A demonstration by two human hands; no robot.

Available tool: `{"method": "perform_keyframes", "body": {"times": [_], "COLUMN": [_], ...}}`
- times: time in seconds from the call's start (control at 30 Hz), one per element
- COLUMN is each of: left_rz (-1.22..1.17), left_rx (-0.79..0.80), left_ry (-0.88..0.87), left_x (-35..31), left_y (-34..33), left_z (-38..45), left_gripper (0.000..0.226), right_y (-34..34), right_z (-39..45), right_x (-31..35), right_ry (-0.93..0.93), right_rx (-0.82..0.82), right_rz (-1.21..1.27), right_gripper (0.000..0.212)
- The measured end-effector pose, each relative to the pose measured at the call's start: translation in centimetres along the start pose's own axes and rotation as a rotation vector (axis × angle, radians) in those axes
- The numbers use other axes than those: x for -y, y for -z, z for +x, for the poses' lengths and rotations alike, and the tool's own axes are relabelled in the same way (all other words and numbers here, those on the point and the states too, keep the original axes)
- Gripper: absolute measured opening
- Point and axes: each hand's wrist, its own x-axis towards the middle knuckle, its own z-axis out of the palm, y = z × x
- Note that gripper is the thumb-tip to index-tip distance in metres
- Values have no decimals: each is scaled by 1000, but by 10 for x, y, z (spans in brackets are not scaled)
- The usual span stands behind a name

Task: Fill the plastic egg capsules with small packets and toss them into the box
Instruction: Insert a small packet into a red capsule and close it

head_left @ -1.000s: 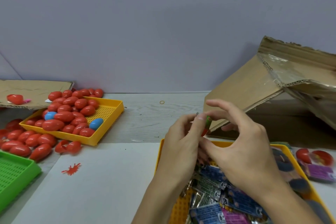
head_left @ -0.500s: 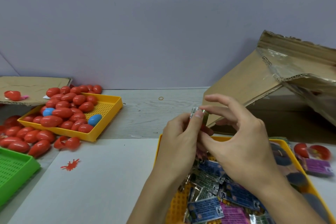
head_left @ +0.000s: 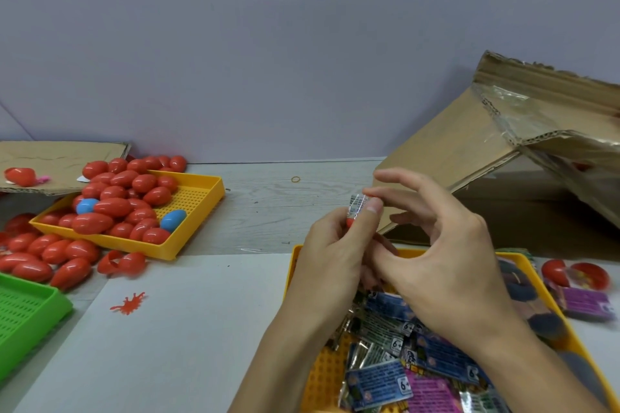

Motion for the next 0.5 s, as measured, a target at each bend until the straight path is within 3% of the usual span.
{"method": "perform_keyframes", "body": {"times": [0.17, 0.33, 0.5], "left_rz": [-5, -26, -78], "left_rx": [37, 63, 45], "left_ry": [15, 27, 4], "left_x": [2, 2, 1], "left_y": [2, 3, 1], "left_z": [1, 1, 0], "left_gripper": [31, 32, 47], "right_y": [0, -1, 1], "right_z": [1, 1, 1], "right_x": [0, -1, 1], "right_ry": [0, -11, -19], "right_rx": [1, -8, -15], "right_rz": [-3, 8, 19], "right_gripper": [68, 68, 66]}}
